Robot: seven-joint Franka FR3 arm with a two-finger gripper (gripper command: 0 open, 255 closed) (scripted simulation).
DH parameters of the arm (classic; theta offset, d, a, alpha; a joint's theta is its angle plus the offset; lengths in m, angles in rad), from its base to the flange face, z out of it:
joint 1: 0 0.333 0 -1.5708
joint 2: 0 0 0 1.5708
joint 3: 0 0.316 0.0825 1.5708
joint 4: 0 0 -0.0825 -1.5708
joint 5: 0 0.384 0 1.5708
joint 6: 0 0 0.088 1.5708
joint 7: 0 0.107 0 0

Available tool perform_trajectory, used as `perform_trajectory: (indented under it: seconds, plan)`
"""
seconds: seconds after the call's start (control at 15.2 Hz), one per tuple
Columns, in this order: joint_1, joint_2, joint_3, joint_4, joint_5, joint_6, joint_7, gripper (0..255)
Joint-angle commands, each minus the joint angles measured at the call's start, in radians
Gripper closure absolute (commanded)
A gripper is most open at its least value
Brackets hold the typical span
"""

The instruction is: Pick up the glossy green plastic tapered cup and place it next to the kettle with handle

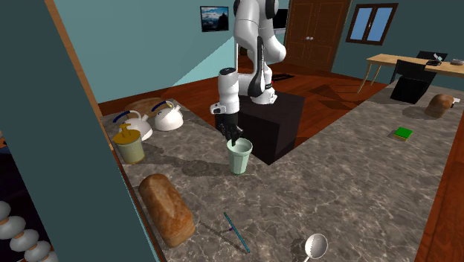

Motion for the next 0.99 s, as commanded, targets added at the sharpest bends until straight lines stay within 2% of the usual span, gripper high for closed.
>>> perform_trajectory:
  seconds: [0.0, 0.92]
  plan:
    - [-0.001, -0.025, 0.002, -0.003, 0.001, -0.021, 0.001, 255]
    - [-0.010, -0.184, 0.011, -0.011, 0.013, -0.172, 0.004, 255]
